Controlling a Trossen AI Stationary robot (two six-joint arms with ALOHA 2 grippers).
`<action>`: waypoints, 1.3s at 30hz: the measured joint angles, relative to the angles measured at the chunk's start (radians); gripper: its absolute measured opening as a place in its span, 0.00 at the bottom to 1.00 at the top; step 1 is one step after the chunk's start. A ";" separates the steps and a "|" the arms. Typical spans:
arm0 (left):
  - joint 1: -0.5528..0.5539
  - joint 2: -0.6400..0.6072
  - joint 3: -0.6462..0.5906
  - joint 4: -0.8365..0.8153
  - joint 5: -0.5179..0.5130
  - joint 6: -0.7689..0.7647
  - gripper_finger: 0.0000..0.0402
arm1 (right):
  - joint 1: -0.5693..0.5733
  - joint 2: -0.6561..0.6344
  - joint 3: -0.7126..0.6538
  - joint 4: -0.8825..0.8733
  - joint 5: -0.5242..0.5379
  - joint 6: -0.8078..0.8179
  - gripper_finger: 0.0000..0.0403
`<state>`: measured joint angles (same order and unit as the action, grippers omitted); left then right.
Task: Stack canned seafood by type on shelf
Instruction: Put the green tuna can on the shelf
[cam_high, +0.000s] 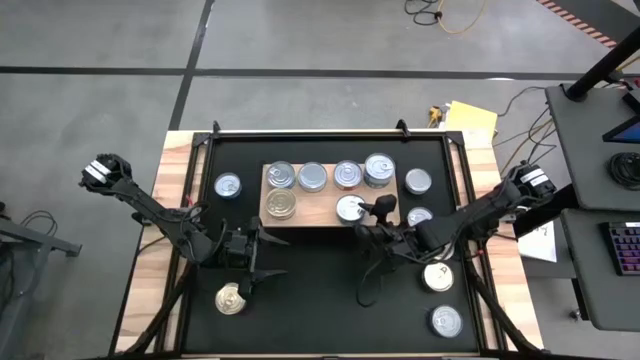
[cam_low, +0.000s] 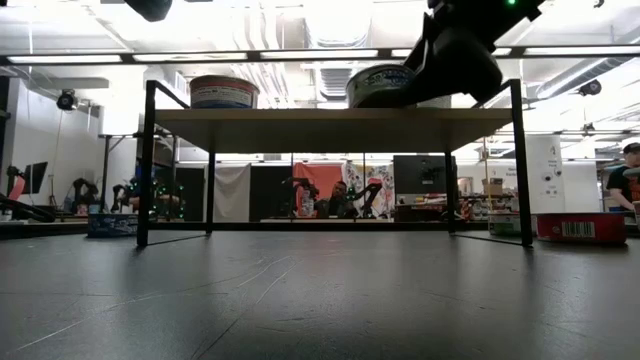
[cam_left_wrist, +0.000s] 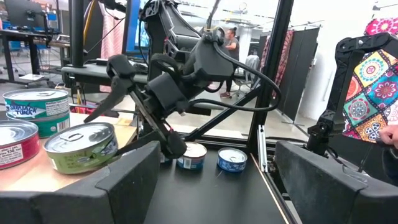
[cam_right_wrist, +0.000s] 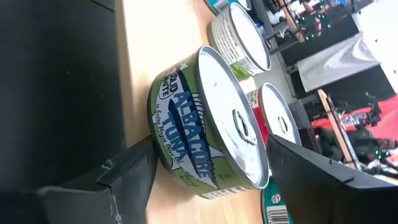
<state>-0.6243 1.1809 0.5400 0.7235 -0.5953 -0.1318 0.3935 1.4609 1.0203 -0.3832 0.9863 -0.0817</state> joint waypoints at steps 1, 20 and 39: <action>0.000 0.000 0.000 0.000 0.000 0.000 0.75 | -0.004 0.000 0.000 0.000 0.000 0.005 0.72; 0.000 0.000 0.000 -0.001 0.000 0.000 0.75 | -0.004 -0.006 0.078 -0.032 -0.104 0.085 0.81; 0.000 0.000 0.000 -0.014 0.000 0.000 0.75 | -0.041 -0.006 0.072 -0.035 -0.097 0.012 0.76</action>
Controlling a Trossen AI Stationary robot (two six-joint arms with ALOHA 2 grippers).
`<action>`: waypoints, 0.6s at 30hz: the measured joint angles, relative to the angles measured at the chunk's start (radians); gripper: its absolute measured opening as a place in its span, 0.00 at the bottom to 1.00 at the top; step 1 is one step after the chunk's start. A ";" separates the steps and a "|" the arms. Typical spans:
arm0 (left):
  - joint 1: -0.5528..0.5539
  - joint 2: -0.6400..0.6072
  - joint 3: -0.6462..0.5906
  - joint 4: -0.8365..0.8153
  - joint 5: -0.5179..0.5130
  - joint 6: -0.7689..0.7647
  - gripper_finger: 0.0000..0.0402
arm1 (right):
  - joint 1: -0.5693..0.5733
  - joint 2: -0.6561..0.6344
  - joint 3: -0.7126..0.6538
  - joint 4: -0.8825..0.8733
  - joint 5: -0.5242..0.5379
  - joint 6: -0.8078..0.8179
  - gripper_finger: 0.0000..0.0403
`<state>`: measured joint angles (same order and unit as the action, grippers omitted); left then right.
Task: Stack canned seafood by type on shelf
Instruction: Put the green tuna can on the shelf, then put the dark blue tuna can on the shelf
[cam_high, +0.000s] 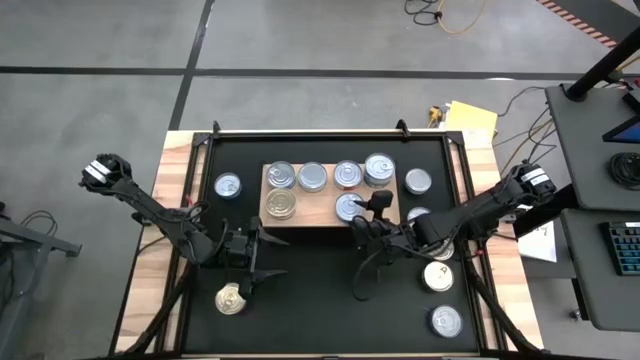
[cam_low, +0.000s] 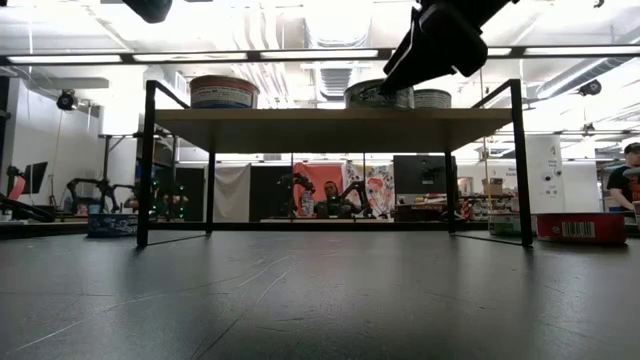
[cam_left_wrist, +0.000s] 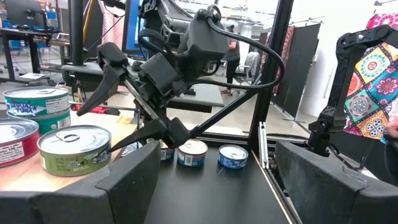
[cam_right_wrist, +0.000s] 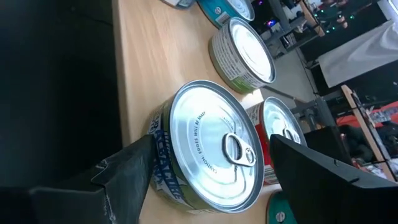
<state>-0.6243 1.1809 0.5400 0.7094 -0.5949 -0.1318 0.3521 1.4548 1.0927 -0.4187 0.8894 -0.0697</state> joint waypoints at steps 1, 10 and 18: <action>0.000 0.000 0.000 0.000 0.000 0.000 0.75 | -0.006 0.000 0.000 0.000 0.000 -0.006 0.76; 0.000 0.000 0.000 -0.001 0.000 0.000 0.75 | -0.025 0.000 0.000 0.003 -0.007 -0.008 0.79; 0.000 0.000 0.000 -0.009 0.000 0.000 0.75 | 0.036 -0.018 0.000 0.005 -0.007 0.053 0.76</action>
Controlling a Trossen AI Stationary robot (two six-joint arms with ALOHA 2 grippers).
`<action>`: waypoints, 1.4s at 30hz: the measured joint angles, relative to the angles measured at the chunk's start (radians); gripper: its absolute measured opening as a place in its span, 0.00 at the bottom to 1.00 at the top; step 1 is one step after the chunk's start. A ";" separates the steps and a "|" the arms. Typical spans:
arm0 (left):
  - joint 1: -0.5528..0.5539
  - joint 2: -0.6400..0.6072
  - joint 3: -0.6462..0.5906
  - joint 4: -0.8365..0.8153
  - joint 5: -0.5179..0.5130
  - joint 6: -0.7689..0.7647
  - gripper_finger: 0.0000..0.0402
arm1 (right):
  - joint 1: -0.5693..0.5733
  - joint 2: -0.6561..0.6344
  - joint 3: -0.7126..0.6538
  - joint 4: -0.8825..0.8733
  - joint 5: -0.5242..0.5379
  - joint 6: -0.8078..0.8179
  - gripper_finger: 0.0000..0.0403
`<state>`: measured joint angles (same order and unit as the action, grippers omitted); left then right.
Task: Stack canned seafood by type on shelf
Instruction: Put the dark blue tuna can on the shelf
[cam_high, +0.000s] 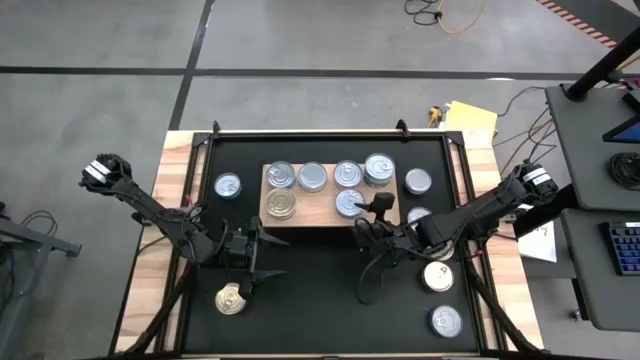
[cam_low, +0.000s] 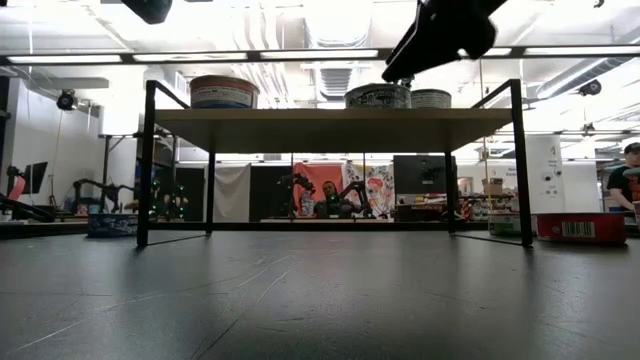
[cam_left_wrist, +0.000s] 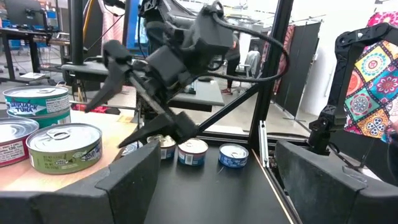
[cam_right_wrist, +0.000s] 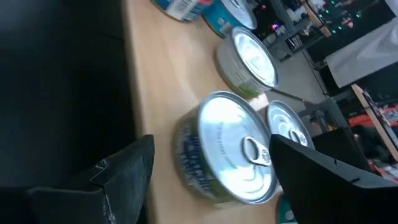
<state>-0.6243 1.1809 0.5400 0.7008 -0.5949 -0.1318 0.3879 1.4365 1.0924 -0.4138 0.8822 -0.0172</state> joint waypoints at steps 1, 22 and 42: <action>0.000 0.000 0.000 -0.005 0.000 0.000 0.75 | 0.011 -0.002 0.000 0.000 0.000 0.007 0.75; 0.000 0.097 0.000 -0.001 0.000 -0.046 0.75 | 0.247 -0.048 0.000 0.001 -0.087 0.378 0.48; 0.000 0.095 0.154 -0.257 0.003 -0.172 0.69 | 0.426 -0.008 -0.048 0.012 -0.053 0.528 0.06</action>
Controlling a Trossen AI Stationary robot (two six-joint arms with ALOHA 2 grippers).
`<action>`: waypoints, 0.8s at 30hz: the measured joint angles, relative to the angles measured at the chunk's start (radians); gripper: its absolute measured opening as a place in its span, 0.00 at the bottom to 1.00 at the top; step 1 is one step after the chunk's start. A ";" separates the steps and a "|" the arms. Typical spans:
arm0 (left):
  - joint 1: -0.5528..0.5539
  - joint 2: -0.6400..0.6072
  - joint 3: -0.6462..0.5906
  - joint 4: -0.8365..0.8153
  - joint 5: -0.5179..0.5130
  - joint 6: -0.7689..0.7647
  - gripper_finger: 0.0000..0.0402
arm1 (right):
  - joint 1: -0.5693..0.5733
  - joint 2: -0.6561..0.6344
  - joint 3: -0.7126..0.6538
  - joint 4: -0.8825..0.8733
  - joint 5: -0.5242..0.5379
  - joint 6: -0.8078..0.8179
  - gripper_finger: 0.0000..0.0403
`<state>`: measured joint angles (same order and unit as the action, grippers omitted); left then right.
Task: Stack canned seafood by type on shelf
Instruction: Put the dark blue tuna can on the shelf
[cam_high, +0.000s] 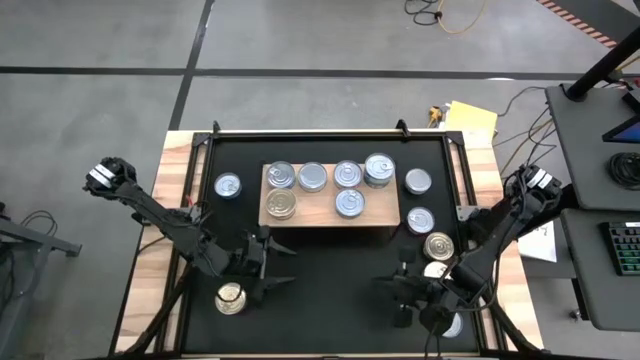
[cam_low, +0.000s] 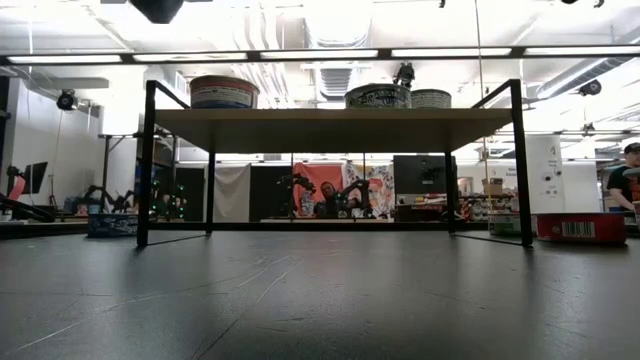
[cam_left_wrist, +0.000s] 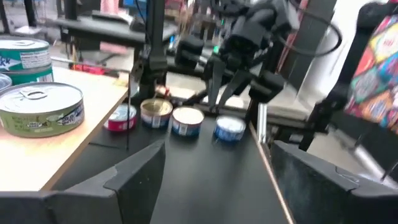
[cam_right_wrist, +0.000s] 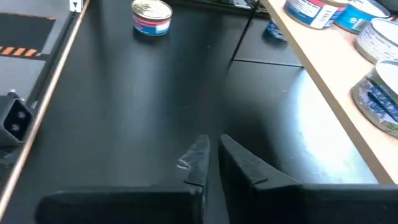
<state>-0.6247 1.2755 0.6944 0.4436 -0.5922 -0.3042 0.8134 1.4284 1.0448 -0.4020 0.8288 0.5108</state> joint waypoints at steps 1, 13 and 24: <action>0.000 0.000 0.034 -0.070 0.000 -0.009 0.68 | 0.001 0.000 -0.005 0.000 0.014 0.007 0.04; -0.013 0.001 0.432 -0.985 -0.039 -0.259 0.63 | 0.000 0.000 -0.101 0.132 0.052 0.024 0.02; -0.010 0.017 0.652 -1.633 -0.125 -0.573 0.54 | -0.094 -0.004 -0.101 0.099 -0.034 -0.090 0.02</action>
<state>-0.6347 1.2926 1.3464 -1.1897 -0.7172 -0.8774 0.7198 1.4241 0.9438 -0.3033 0.7953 0.4209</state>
